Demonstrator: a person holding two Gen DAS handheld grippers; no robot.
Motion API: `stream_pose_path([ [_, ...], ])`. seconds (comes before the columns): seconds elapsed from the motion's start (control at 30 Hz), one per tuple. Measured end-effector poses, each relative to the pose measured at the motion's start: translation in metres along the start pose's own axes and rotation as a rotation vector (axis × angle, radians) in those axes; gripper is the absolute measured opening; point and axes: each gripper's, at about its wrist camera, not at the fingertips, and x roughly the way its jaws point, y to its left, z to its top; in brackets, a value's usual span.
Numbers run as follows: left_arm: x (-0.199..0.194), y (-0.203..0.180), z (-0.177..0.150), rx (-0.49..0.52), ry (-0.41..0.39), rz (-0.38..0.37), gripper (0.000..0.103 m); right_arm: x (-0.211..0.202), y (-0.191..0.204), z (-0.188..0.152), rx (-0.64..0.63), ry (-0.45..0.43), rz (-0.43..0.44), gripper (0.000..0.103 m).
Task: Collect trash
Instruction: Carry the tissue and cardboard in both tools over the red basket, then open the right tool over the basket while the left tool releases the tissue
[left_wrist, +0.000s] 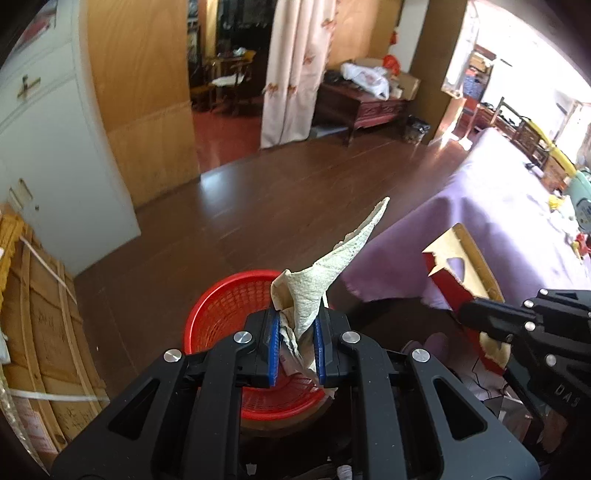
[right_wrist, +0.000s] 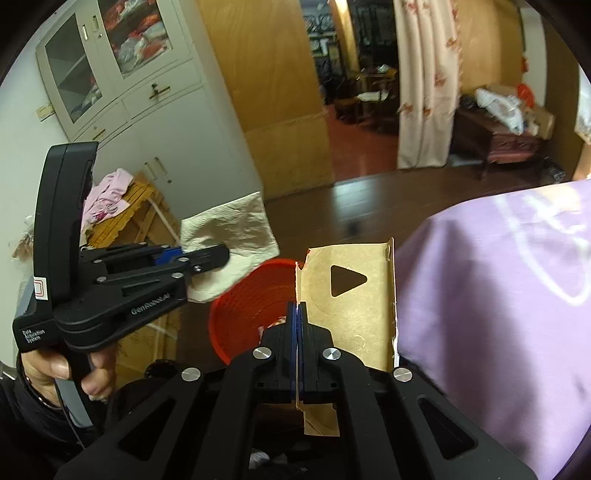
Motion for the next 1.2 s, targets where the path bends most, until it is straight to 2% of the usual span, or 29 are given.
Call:
stream_pose_path([
  [0.37,0.046,0.045,-0.010,-0.075,0.108,0.040,0.017,0.087,0.010,0.012,0.026,0.135,0.095,0.001],
  [0.67,0.090,0.063,-0.018,-0.121,0.204,0.027,0.017,0.141,0.023,0.006,0.017,0.237,0.133,0.001],
  [0.8,0.103,0.071,-0.026,-0.139,0.245,0.050,0.017,0.166,0.024,-0.003,0.044,0.286,0.156,0.001],
  [1.0,0.114,0.073,-0.039,-0.153,0.290,0.054,0.017,0.188,0.030,-0.012,0.067,0.313,0.188,0.001],
  [1.2,0.121,0.079,-0.042,-0.165,0.309,0.058,0.017,0.208,0.031,-0.007,0.109,0.301,0.177,0.001],
])
